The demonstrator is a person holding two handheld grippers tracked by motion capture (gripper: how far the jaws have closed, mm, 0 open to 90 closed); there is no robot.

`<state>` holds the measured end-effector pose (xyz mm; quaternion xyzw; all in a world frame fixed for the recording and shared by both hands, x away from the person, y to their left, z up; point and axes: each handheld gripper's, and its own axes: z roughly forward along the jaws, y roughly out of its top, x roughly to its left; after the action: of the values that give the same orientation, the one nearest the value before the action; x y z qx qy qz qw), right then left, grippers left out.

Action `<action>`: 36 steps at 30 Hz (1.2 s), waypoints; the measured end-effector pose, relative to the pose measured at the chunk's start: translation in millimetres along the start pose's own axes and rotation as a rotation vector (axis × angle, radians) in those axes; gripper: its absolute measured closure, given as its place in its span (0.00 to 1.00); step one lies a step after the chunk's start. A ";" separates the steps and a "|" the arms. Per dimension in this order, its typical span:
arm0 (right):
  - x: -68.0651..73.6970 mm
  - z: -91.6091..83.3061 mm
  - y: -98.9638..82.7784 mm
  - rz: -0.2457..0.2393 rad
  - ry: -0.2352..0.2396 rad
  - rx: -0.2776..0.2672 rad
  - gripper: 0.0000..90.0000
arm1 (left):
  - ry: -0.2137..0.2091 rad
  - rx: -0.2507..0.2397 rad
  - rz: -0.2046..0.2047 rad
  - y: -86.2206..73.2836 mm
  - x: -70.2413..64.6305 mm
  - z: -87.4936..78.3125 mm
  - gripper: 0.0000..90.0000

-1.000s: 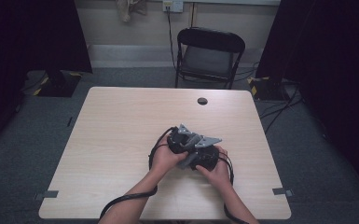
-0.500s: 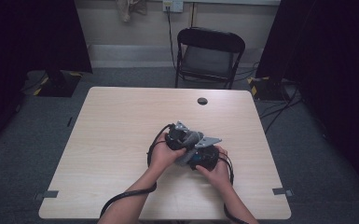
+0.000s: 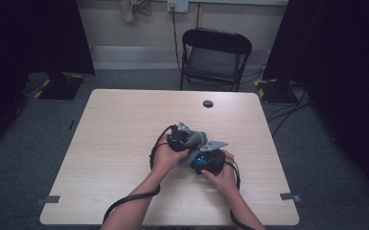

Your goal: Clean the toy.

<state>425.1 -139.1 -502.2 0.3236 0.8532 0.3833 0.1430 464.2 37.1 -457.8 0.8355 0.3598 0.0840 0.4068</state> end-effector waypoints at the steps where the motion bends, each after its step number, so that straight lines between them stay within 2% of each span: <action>1: 0.0 0.0 0.0 0.000 0.000 0.000 0.29 | 0.002 0.001 0.001 -0.8 3.9 -1.7 0.80; 2: 0.0 0.0 0.0 -0.001 0.000 0.000 0.29 | 0.020 0.000 0.003 -1.3 5.9 -2.8 0.80; 3: -0.1 0.0 0.0 -0.001 0.000 0.000 0.29 | 0.021 -0.004 -0.012 -2.8 9.3 -4.1 0.80; 9: 0.0 0.1 0.0 -0.001 0.000 -0.001 0.29 | 0.025 -0.008 -0.025 -4.3 14.1 -5.0 0.80; 11: 0.0 0.1 0.0 -0.001 0.000 -0.001 0.29 | 0.044 -0.001 -0.017 -4.0 16.8 -5.8 0.80; 14: 0.0 0.1 0.0 -0.001 0.000 -0.001 0.29 | 0.049 0.005 -0.013 -4.2 19.8 -7.0 0.80; 20: 0.0 0.0 0.0 0.000 0.000 0.000 0.29 | 0.055 -0.017 -0.028 -5.9 22.8 -7.0 0.80; 26: 0.0 0.0 0.0 0.000 0.001 0.000 0.29 | 0.083 -0.015 -0.016 -6.0 27.3 -8.4 0.80; 29: 0.1 0.0 0.0 0.001 0.001 0.000 0.29 | 0.096 -0.023 -0.031 -7.7 32.4 -9.8 0.80; 36: 0.1 0.0 0.0 0.001 0.001 0.000 0.29 | 0.108 -0.025 -0.032 -7.6 35.3 -10.3 0.80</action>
<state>425.1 -139.0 -502.1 0.3237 0.8531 0.3836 0.1426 481.3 70.2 -462.1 0.8186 0.3936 0.1271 0.3985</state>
